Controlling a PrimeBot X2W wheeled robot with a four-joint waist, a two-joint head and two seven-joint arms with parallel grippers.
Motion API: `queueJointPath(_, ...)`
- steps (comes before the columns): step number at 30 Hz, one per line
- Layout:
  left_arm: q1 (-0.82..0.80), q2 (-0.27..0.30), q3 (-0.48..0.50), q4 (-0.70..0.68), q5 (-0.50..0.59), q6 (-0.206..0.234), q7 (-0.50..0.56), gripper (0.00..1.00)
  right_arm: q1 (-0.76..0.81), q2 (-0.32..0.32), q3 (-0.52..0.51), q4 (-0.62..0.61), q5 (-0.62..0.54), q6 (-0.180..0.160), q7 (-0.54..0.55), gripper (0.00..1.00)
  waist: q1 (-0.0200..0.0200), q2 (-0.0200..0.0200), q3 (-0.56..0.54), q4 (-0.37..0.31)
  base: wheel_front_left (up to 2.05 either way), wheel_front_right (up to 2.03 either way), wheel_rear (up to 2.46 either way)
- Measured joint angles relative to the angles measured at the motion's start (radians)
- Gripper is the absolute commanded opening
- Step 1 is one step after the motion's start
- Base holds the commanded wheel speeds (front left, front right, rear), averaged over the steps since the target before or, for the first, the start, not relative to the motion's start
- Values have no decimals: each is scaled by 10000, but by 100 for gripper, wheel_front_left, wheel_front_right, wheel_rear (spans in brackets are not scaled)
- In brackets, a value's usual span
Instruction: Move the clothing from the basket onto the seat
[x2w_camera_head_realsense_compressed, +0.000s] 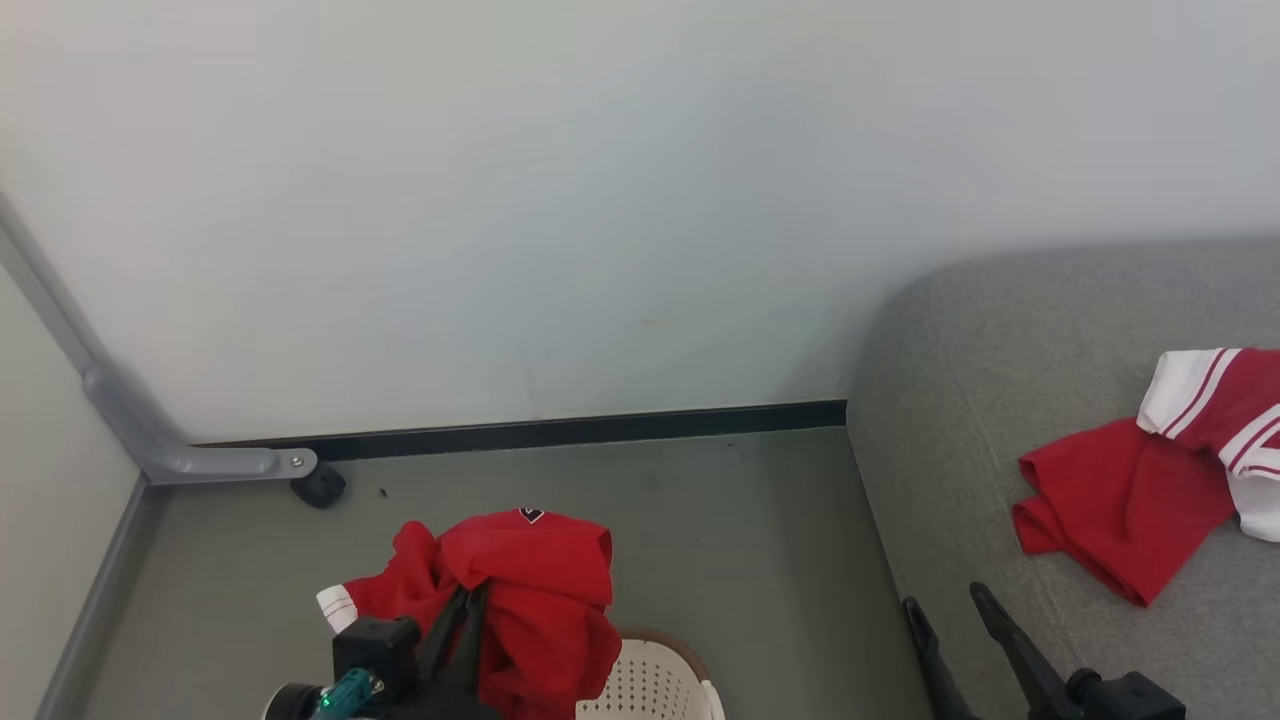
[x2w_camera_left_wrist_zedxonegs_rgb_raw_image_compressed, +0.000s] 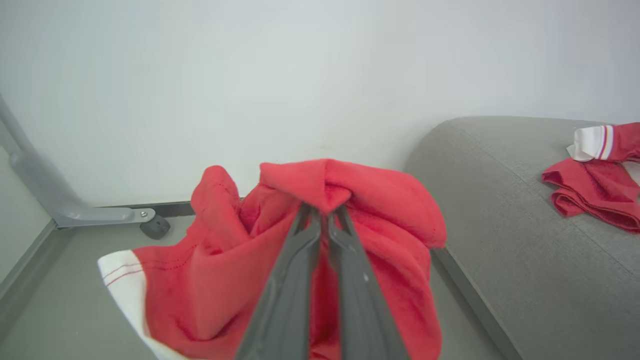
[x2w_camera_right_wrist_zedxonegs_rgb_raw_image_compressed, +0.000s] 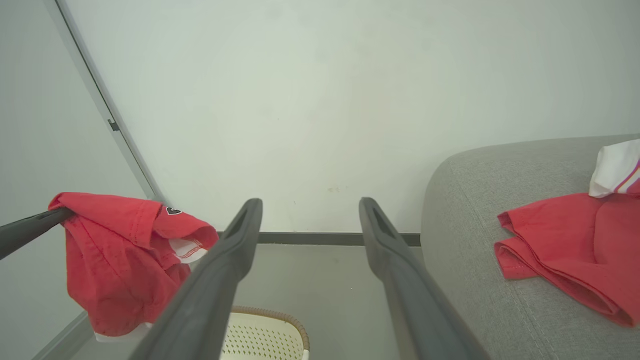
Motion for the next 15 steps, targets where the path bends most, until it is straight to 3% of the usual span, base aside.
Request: queueJointPath(15, 668, 98, -435, -2736, 343, 125, -2, 0, 299, 42, 226, -639, 8, -59, 173, 100, 2, 2, -262, -14, 0, 0, 0)
